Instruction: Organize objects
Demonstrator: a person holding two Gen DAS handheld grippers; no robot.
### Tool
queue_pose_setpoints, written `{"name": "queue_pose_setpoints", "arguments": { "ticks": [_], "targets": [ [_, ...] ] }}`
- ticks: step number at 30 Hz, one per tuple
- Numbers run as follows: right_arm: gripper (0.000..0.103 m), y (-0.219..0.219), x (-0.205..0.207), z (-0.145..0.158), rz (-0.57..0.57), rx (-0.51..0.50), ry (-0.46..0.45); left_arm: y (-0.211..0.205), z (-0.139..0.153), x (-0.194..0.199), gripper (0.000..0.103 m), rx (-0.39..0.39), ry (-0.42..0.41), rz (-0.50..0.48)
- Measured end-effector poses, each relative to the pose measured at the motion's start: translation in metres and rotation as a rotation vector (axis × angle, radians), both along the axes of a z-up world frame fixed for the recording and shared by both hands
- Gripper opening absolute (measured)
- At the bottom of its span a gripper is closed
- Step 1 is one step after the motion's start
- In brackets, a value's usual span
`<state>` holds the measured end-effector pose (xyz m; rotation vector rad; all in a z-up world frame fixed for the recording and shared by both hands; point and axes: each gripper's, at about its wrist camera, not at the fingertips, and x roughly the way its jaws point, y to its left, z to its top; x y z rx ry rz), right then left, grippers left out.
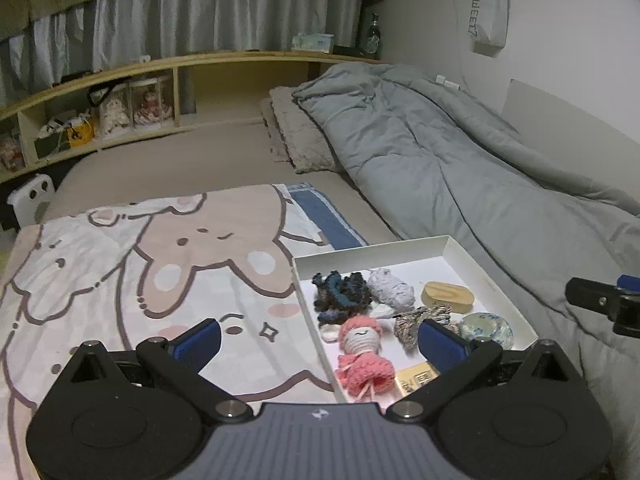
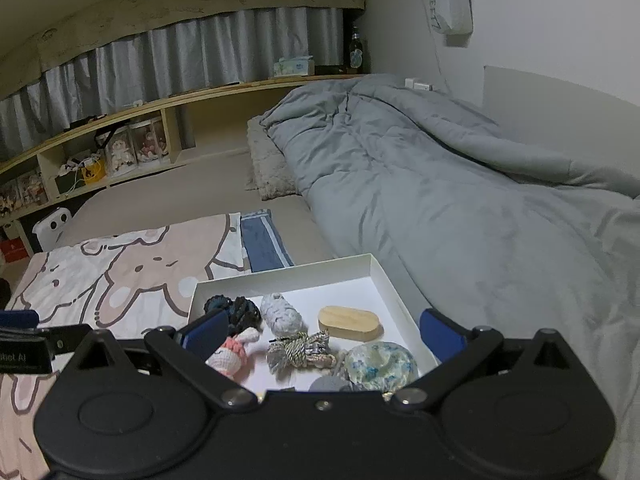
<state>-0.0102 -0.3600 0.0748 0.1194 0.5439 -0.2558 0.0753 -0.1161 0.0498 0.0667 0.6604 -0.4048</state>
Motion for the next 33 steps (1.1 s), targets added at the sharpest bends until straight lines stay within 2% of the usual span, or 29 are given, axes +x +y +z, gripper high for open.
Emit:
{"name": "queue_pose_setpoints", "arguments": {
  "ticks": [7, 12, 18, 24, 33],
  "targets": [
    [0.103, 0.013, -0.017, -0.008, 0.034, -0.051, -0.01, 0.01, 0.0, -0.018, 0.103, 0.027, -0.042, -0.011],
    [0.103, 0.017, -0.025, -0.017, 0.033, -0.034, -0.009, 0.015, -0.005, -0.028, 0.103, 0.045, -0.06, -0.011],
    [0.103, 0.028, -0.039, -0.029, 0.02, -0.097, -0.038, 0.021, -0.012, -0.035, 0.103, 0.072, -0.081, 0.017],
    [0.103, 0.029, -0.046, -0.039, -0.002, -0.038, -0.009, 0.024, -0.019, -0.043, 0.103, 0.095, -0.085, 0.0],
    [0.103, 0.034, -0.044, -0.055, 0.018, -0.034, 0.054, 0.027, -0.034, -0.045, 0.103, 0.122, -0.051, 0.005]
  ]
}}
